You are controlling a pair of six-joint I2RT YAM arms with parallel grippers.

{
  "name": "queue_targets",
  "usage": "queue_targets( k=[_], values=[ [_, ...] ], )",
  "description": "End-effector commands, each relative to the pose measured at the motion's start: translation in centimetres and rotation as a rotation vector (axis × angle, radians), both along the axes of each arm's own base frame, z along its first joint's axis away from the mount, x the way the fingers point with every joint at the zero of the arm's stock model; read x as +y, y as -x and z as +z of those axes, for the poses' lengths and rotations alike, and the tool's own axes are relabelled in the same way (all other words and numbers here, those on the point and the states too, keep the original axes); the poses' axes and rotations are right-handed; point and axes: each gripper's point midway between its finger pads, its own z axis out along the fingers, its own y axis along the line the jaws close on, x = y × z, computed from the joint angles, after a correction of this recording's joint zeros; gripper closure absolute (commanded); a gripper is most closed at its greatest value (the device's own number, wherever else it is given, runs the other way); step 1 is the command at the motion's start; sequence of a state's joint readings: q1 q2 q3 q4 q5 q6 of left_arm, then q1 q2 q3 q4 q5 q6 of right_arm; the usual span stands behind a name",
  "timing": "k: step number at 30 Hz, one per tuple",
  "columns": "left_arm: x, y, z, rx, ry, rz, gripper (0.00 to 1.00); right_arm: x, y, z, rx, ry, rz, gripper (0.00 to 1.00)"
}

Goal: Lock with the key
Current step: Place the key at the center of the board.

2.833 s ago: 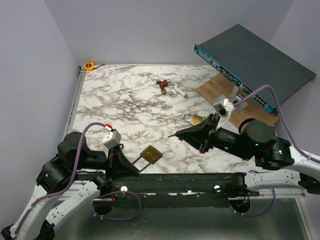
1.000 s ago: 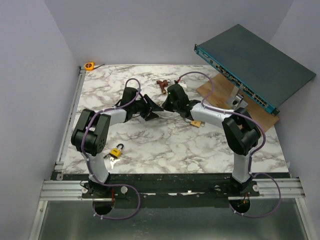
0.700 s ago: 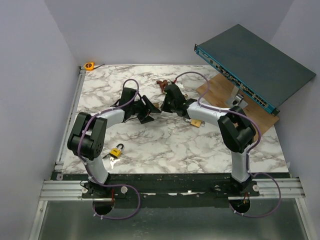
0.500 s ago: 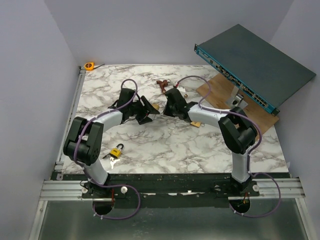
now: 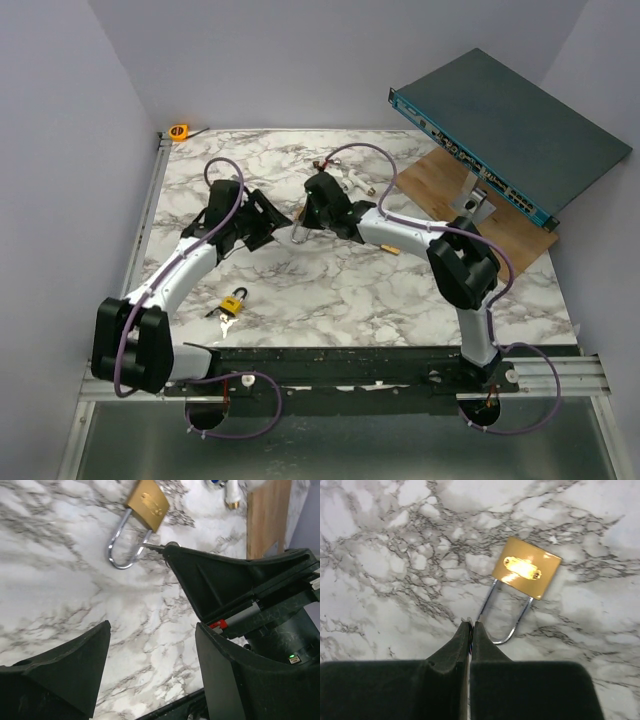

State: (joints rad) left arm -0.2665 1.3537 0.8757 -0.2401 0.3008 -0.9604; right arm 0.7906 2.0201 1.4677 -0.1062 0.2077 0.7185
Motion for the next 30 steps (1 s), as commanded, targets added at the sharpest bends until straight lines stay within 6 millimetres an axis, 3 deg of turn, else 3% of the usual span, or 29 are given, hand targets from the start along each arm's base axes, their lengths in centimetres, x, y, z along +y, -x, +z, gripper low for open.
queue_targets(
  k=[1, 6, 11, 14, 19, 24, 30],
  values=[
    [5.0, 2.8, -1.8, 0.055, -0.148, 0.133, 0.30, 1.0, 0.4, -3.9, 0.067, 0.059, 0.036, 0.99],
    [7.9, 5.1, -1.4, 0.038, -0.206, 0.207, 0.25, 0.5, 0.1, -5.7, 0.078, 0.102, 0.011, 0.86],
    [10.2, 7.1, -2.1, 0.061, -0.284, 0.283, 0.23, 0.5, 0.1, -4.7, 0.060, 0.091, 0.012, 0.57],
    [11.6, 8.1, -3.1, 0.084, -0.326, 0.351, 0.23, 0.3, 0.2, -3.6, 0.046, 0.074, 0.004, 0.46],
    [12.9, 9.4, -5.1, 0.139, -0.367, 0.422, 0.25, -0.1, 1.1, -1.1, 0.025, 0.023, -0.002, 0.43],
    [12.2, 11.1, -7.1, 0.187, -0.370, 0.467, 0.25, -0.7, 2.8, 1.7, -0.004, -0.042, 0.005, 0.43],
    [10.9, 11.1, -8.0, 0.218, -0.374, 0.472, 0.25, -1.8, 4.5, 3.2, -0.010, -0.086, 0.010, 0.43]
  ],
)
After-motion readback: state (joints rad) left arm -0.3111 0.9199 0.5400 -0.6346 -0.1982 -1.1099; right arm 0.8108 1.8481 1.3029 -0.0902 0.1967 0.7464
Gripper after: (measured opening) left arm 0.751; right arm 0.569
